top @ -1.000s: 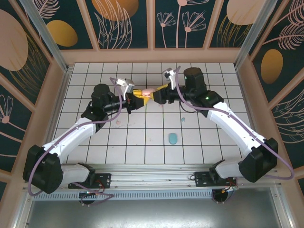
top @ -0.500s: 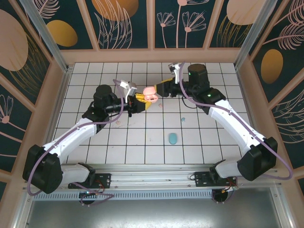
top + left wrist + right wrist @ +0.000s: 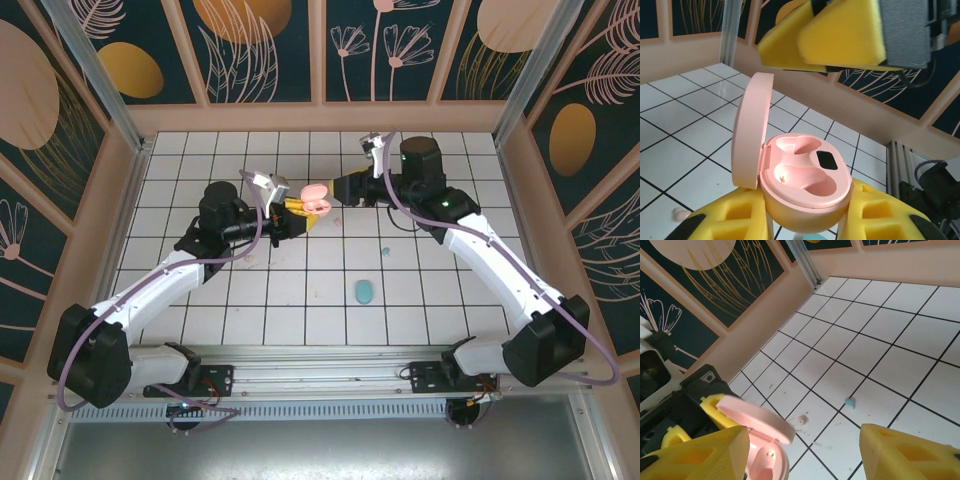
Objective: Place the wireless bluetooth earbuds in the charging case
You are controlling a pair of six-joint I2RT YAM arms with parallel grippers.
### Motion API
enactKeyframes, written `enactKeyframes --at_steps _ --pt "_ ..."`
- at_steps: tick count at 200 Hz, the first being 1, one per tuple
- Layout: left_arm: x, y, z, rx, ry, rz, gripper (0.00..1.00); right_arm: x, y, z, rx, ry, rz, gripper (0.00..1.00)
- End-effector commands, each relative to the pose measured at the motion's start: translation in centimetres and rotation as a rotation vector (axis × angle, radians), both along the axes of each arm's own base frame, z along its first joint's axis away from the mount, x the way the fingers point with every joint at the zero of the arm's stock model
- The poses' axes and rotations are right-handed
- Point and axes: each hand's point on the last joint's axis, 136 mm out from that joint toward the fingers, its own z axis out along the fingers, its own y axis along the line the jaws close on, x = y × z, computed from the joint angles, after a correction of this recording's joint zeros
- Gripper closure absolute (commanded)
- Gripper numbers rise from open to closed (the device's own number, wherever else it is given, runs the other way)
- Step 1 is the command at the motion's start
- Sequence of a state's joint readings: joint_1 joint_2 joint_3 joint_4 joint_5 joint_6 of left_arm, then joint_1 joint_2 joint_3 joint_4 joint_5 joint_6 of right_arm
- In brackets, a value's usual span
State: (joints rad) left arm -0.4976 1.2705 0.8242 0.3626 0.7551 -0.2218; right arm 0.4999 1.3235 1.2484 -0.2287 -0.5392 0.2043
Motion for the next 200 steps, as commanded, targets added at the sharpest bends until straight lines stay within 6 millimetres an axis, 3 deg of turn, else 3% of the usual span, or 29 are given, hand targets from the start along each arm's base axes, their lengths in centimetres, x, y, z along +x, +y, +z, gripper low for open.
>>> enactKeyframes --at_steps 1,27,54,109,200 --pt "0.5 0.6 0.5 -0.001 -0.027 0.041 0.99 0.3 -1.8 0.3 0.014 0.017 -0.078 0.40" --pt "0.5 1.1 0.0 0.016 -0.026 0.071 1.00 3.1 -4.7 -2.2 -0.013 0.125 -0.230 0.44" --pt "0.4 1.6 -0.5 0.028 -0.018 0.096 1.00 5.1 -5.6 -6.1 -0.121 0.220 -0.304 0.48" --pt "0.4 2.3 -1.8 0.065 -0.004 0.142 1.00 6.7 -3.9 -15.5 -0.364 0.380 -0.300 0.61" --pt "0.7 2.8 -3.0 0.113 -0.007 0.169 1.00 10.2 -1.7 -25.6 -0.448 0.660 -0.357 0.59"
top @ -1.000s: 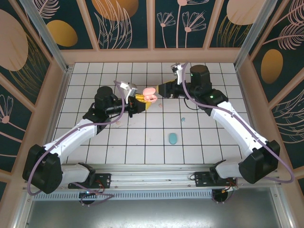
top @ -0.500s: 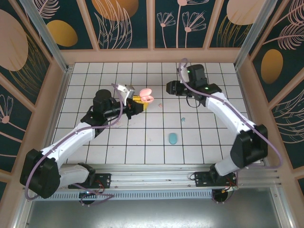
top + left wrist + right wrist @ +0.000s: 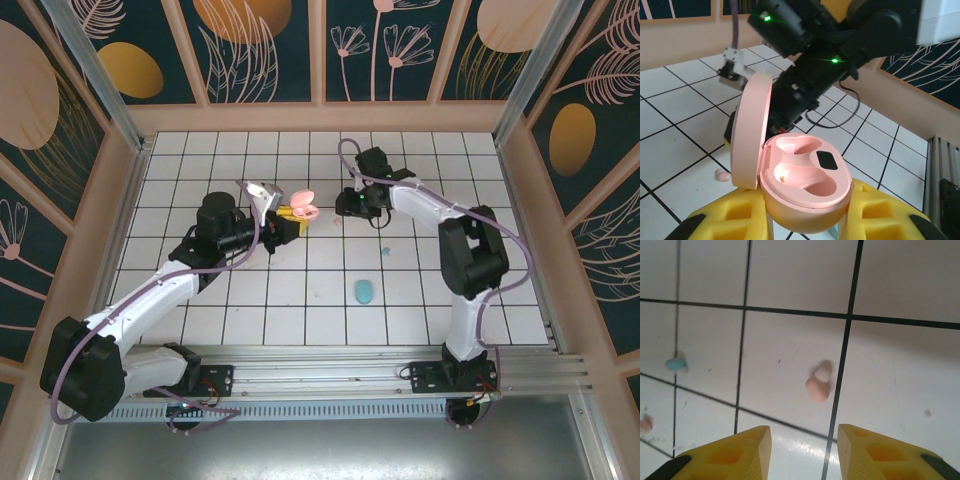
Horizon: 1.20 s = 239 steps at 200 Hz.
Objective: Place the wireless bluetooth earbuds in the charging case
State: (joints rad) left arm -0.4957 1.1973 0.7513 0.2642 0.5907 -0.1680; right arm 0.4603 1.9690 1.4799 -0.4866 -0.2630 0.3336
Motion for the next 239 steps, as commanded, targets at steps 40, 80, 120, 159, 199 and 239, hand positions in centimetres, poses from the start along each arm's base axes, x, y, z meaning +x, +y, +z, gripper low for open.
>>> enactKeyframes --at_steps 40,80,120,159,199,239 --pt "0.0 0.9 -0.4 0.031 -0.027 0.029 1.00 0.6 1.2 -3.9 -0.049 0.125 0.002 0.58" --pt "-0.2 1.0 -0.3 0.034 -0.032 0.034 1.00 0.0 2.1 -5.9 -0.085 0.147 0.056 0.57" --pt "-0.3 1.2 -0.1 0.035 -0.037 0.040 1.00 0.0 2.9 -6.5 -0.086 0.143 0.121 0.56" --pt "-0.6 1.5 0.1 0.033 -0.038 0.048 1.00 -0.4 5.1 -6.4 -0.094 0.097 0.266 0.55" --pt "-0.9 1.7 0.3 0.028 -0.036 0.052 1.00 -1.8 6.3 -6.9 -0.114 0.084 0.403 0.54" --pt "-1.1 1.8 0.5 0.021 -0.035 0.056 1.00 -4.4 8.0 -6.9 -0.143 0.058 0.581 0.56"
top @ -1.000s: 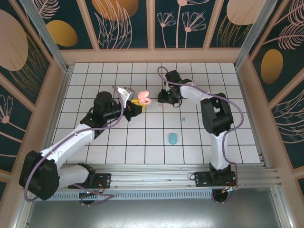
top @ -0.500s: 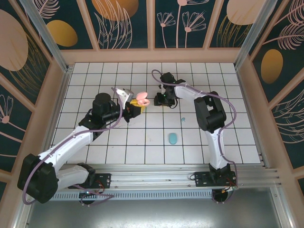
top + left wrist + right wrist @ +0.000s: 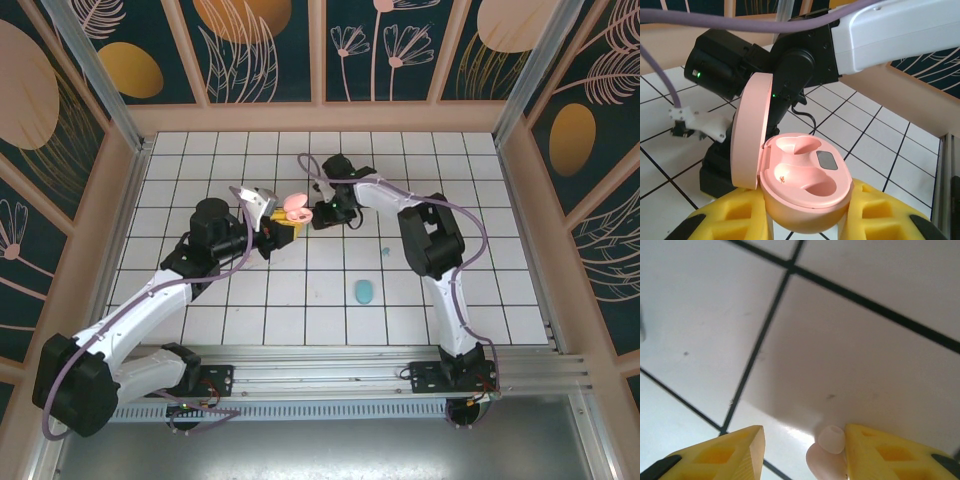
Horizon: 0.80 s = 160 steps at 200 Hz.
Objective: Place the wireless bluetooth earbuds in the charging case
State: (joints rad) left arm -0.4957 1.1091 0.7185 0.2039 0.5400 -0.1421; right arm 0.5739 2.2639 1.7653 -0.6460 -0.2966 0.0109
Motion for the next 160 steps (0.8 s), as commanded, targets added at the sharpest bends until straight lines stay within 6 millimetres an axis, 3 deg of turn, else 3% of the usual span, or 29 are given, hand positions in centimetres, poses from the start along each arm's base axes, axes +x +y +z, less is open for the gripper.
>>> enactKeyframes --at_steps 1,32,95,119,160 --pt "-0.1 0.5 0.4 -0.006 -0.011 0.013 1.00 -3.4 1.6 -1.2 -0.026 0.042 0.174 0.57" --pt "-0.3 0.6 0.8 -0.010 -0.020 0.013 1.00 -4.9 1.7 -1.4 -0.048 0.027 0.239 0.69" --pt "-0.7 0.8 1.1 -0.013 -0.025 0.016 1.00 -7.9 -0.4 -1.3 -0.122 -0.018 0.354 0.72" --pt "-0.9 0.9 1.0 -0.017 -0.021 0.014 1.00 -8.6 -1.8 -0.8 -0.150 -0.064 0.383 0.67" --pt "-0.9 0.9 1.1 -0.023 -0.021 0.015 1.00 -6.8 -2.6 2.0 -0.060 -0.105 0.238 0.55"
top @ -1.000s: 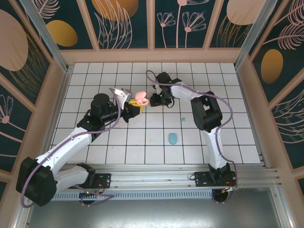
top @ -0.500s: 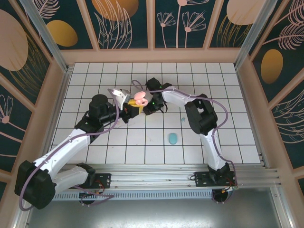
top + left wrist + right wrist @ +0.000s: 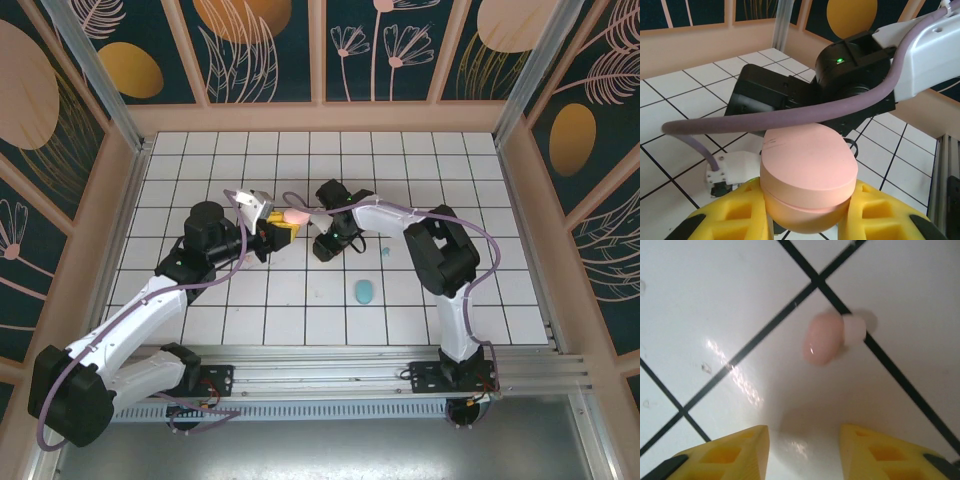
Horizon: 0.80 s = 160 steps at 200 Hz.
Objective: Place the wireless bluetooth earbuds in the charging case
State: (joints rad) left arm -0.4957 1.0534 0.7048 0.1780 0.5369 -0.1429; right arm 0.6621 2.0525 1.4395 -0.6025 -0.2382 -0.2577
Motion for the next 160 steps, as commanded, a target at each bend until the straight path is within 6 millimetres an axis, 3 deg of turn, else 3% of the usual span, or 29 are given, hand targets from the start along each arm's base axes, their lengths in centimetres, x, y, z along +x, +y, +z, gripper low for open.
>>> enactKeyframes --at_steps 1,40,67,93,113,136,160 --pt "0.0 0.3 0.4 -0.016 -0.009 0.011 1.00 1.1 -0.9 2.5 0.060 -0.021 -0.081 0.54" --pt "0.1 0.3 0.6 -0.018 -0.011 0.013 1.00 1.9 -0.9 7.3 0.308 -0.055 -0.204 0.52" --pt "0.3 0.3 0.5 -0.013 -0.006 0.020 1.00 1.9 -1.9 9.0 0.377 -0.077 -0.342 0.53" --pt "0.6 0.4 0.3 -0.006 -0.002 0.036 1.00 1.4 -2.8 8.2 0.419 0.036 -0.613 0.62" --pt "1.0 0.5 0.2 -0.002 0.000 0.049 1.00 -0.3 -1.7 7.0 0.497 0.159 -0.771 0.72" --pt "1.1 0.5 0.0 0.007 0.006 0.054 1.00 -1.8 1.1 6.5 0.541 0.211 -0.759 0.77" --pt "1.3 0.6 -0.4 0.025 0.010 0.064 1.00 -1.0 2.6 5.9 0.483 0.186 -0.727 0.83"
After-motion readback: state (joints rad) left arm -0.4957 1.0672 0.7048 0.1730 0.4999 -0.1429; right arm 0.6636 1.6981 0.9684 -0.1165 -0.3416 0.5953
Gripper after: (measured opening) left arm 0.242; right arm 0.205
